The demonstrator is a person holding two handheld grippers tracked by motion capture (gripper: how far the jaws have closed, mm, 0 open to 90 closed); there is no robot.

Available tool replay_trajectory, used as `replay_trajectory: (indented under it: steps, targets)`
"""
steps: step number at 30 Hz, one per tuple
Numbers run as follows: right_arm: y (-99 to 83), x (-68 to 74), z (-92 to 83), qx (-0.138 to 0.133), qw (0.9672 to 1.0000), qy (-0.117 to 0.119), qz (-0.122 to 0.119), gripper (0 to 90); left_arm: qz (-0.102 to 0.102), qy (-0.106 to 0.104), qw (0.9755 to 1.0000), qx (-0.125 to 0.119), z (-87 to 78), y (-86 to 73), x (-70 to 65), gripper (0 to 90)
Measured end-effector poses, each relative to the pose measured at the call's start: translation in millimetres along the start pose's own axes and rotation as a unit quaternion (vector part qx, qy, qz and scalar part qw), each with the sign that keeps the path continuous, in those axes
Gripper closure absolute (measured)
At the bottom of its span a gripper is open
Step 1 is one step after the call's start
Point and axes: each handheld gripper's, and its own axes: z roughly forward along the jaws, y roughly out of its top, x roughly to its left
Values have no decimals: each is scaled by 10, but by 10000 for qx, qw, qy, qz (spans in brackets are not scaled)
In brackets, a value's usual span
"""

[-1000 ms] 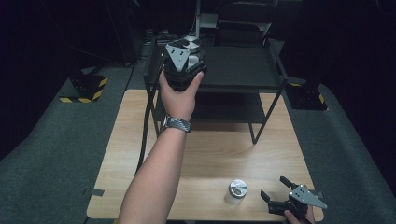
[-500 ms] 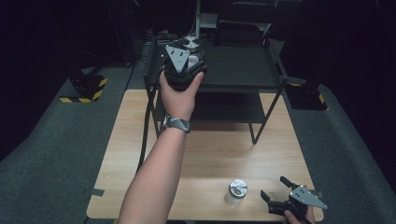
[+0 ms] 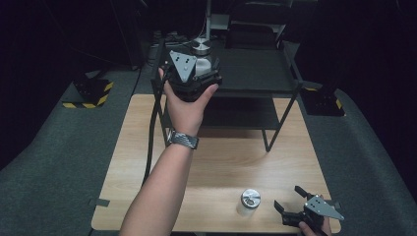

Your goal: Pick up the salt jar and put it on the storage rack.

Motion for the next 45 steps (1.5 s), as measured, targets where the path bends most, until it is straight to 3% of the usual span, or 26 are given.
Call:
replay_trajectory:
  steps: [16, 30, 45]
  targets:
    - [19, 15, 8, 55, 10000, -9, -43, 1, 79, -237, 9996, -155, -495, -234, 200, 6]
    - [33, 12, 18, 92, 9999, 6, -51, 1, -48, -309, 9993, -220, -877, -592, 320, 5]
    - [40, 13, 23, 112, 9999, 2, -60, 1, 3, -351, 9992, -185, -1285, -1045, 504, 5]
